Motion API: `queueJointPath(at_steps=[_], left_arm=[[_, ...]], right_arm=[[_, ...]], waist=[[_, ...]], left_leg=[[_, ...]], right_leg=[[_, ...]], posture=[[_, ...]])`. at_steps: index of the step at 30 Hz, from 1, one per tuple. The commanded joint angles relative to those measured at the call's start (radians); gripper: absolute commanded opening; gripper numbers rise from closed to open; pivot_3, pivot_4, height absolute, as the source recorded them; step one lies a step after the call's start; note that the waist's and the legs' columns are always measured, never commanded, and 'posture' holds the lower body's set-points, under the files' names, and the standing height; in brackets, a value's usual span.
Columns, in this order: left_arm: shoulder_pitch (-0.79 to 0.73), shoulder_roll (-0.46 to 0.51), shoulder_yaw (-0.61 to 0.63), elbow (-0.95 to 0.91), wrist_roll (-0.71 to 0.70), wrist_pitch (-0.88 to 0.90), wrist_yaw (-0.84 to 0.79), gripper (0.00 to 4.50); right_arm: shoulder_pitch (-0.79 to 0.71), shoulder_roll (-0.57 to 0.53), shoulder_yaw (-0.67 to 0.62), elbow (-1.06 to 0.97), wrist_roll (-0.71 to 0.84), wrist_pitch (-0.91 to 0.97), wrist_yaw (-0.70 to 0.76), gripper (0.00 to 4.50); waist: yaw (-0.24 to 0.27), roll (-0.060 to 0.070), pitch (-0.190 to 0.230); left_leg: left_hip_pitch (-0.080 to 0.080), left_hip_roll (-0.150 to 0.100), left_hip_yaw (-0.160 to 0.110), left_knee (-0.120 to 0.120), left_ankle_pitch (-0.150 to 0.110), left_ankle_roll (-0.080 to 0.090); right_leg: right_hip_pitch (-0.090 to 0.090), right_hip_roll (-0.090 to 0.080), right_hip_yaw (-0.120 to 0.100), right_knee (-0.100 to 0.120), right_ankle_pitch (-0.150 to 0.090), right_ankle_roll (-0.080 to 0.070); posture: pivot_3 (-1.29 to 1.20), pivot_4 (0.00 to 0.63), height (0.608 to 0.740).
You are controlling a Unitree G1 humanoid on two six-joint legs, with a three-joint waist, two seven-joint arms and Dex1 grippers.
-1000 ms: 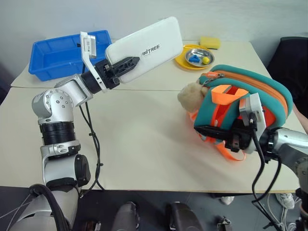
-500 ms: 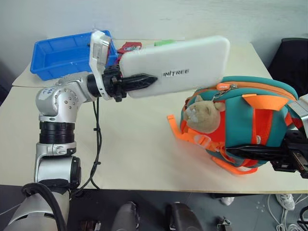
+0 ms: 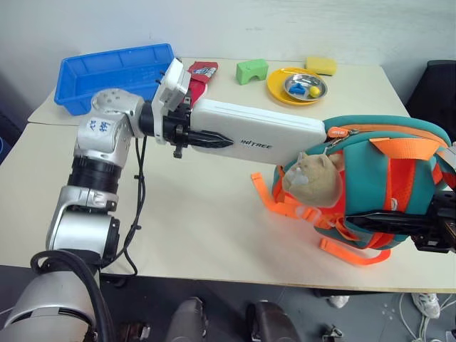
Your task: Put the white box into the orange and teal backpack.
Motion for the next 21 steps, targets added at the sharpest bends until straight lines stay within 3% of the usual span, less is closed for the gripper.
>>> queueJointPath(at_steps=[1,4,11,15,17,21], left_arm=[[-0.071,-0.028,-0.039,0.074,0.048,-0.087,-0.103,1.21],[-0.103,-0.101,-0.065,0.107,0.059,-0.129,-0.104,1.21],[-0.127,-0.327,-0.077,0.192,0.141,-0.231,0.068,1.21],[-0.118,-0.511,-0.102,0.212,0.208,-0.212,0.274,1.21],[-0.109,-0.547,-0.111,0.209,0.241,-0.193,0.337,1.21],[-0.095,-0.506,-0.075,0.178,0.237,-0.140,0.351,2.46]], right_arm=[[-0.038,-0.019,0.020,0.022,-0.034,-0.038,0.002,0.02],[-0.085,-0.005,0.081,0.026,-0.057,-0.060,-0.025,0.02],[-0.165,0.032,0.171,0.013,-0.060,-0.086,-0.083,0.02],[-0.155,0.060,0.183,-0.021,-0.058,-0.094,-0.120,0.02],[-0.141,0.069,0.175,-0.031,-0.060,-0.093,-0.135,0.02],[-0.106,0.079,0.152,-0.047,-0.055,-0.094,-0.151,0.00]], waist=[[0.000,0.000,0.000],[0.000,0.000,0.000],[0.001,-0.001,0.001],[0.002,-0.002,0.001],[0.003,-0.002,0.001],[-0.009,-0.002,0.001]], left_leg=[[0.000,0.000,0.000,0.000,-0.001,0.001],[0.000,0.000,0.000,0.001,-0.003,0.005],[-0.002,0.000,0.000,0.002,-0.002,0.005],[-0.002,0.000,0.000,0.002,-0.002,0.005],[-0.002,0.000,0.000,0.003,-0.002,0.005],[-0.001,0.000,0.001,0.002,-0.002,0.005]], right_leg=[[0.000,0.000,0.000,0.000,0.000,0.000],[0.000,-0.001,0.000,0.001,0.000,0.000],[-0.001,-0.001,0.000,0.001,0.000,0.000],[-0.001,-0.001,-0.001,0.001,0.000,0.000],[-0.001,-0.001,0.000,0.001,0.000,0.000],[-0.001,0.000,0.001,0.003,0.000,0.000]], posture=[[0.00,0.150,0.740],[0.00,0.150,0.740],[0.00,0.150,0.740],[0.00,0.150,0.740],[0.00,0.150,0.740],[0.00,0.150,0.740]])
